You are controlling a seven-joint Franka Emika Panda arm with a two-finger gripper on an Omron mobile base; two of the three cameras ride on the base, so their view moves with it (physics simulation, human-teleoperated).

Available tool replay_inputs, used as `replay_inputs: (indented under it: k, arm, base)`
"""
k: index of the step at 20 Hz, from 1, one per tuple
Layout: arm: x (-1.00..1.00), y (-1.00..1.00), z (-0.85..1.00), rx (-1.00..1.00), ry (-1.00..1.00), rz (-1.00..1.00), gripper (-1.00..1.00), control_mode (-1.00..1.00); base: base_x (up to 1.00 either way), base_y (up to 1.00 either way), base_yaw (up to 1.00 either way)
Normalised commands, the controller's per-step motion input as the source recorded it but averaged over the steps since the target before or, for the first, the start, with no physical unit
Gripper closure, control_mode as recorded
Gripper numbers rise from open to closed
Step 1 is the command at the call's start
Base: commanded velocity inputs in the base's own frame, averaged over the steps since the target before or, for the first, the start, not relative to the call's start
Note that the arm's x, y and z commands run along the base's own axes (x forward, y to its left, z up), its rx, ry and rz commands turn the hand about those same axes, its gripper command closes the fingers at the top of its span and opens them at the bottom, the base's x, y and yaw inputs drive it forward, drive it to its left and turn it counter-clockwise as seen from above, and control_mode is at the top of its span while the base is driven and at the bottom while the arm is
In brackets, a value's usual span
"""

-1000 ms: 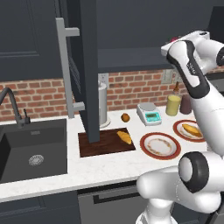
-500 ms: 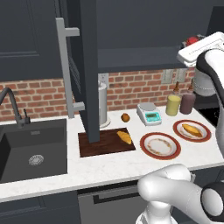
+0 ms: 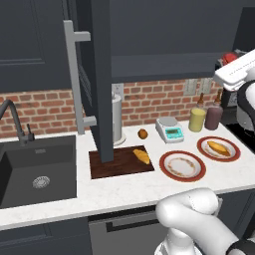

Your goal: From the different types of pastries on the counter, select a croissant and place it on the cutting board. Then retrieve a jar of jam from the cabinet and place it alongside the croissant on the cutting board.

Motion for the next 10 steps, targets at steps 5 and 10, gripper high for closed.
replay_inputs:
  k: [5,10]
  arm:
    - [-0.94,0.15,0.01,0.00,0.35,0.05,1.00,-1.00]
    - [-0.99,0.26,-0.22,-0.02,0.24,0.05,1.00,-1.00]
  base:
    - [0.00,0.00,0.00]
    - [0.00,0.00,0.00]
